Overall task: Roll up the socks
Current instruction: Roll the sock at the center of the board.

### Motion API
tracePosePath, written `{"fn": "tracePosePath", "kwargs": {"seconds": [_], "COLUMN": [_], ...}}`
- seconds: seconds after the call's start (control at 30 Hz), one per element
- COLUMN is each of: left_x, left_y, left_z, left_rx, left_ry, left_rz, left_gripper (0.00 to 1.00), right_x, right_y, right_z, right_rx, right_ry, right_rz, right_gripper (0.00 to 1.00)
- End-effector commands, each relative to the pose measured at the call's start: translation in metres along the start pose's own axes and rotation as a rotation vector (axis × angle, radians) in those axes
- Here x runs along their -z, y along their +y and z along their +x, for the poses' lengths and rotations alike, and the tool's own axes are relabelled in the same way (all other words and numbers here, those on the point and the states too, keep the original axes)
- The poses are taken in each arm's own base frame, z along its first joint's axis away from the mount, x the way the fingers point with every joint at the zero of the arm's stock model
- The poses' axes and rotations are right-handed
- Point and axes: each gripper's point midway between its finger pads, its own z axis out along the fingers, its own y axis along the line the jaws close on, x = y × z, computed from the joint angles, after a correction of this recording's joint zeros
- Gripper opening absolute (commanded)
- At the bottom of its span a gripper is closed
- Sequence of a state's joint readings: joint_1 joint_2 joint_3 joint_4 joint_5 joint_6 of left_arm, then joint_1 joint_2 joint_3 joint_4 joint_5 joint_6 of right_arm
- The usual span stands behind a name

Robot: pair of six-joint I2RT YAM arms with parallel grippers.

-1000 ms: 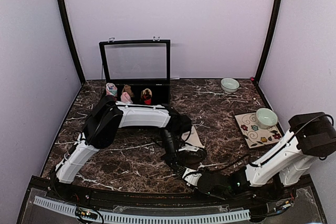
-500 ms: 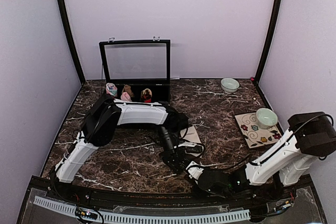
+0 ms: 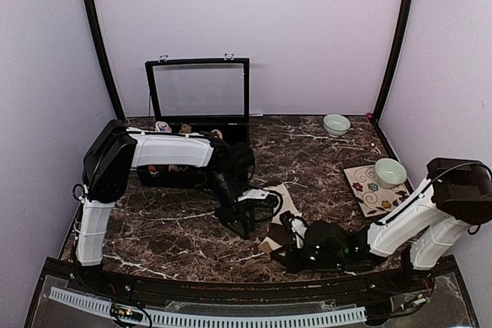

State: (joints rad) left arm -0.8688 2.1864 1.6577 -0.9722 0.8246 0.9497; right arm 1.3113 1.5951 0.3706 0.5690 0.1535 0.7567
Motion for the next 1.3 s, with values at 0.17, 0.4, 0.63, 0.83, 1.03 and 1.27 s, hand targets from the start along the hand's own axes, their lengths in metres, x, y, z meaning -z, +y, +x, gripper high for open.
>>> {"fn": "tracePosePath", "kwargs": {"seconds": [0.17, 0.4, 0.63, 0.83, 1.03, 1.27], "left_x": [-0.011, -0.038, -0.036, -0.040, -0.051, -0.052], "left_y": [-0.020, -0.027, -0.024, -0.016, -0.004, 0.007], "left_z": [-0.004, 0.000, -0.028, -0.036, -0.031, -0.041], "left_rx": [-0.118, -0.212, -0.287, -0.333, -0.388, -0.411], "left_ry": [0.046, 0.144, 0.134, 0.137, 0.176, 0.142], "left_rz": [0.000, -0.031, -0.085, -0.139, -0.196, -0.245], "left_gripper": [0.38, 0.38, 0.38, 0.38, 0.38, 0.38], "right_x": [0.021, 0.024, 0.034, 0.032, 0.034, 0.034], "right_y": [-0.065, -0.066, -0.071, -0.071, -0.073, -0.074], "right_z": [0.097, 0.097, 0.104, 0.100, 0.097, 0.101], "right_rx": [-0.331, -0.464, -0.566, -0.629, -0.670, -0.690], "right_ry": [0.339, 0.396, 0.474, 0.489, 0.488, 0.513], "right_rz": [0.065, 0.039, 0.065, 0.050, 0.028, 0.020], "right_gripper": [0.00, 0.00, 0.00, 0.00, 0.00, 0.00]}}
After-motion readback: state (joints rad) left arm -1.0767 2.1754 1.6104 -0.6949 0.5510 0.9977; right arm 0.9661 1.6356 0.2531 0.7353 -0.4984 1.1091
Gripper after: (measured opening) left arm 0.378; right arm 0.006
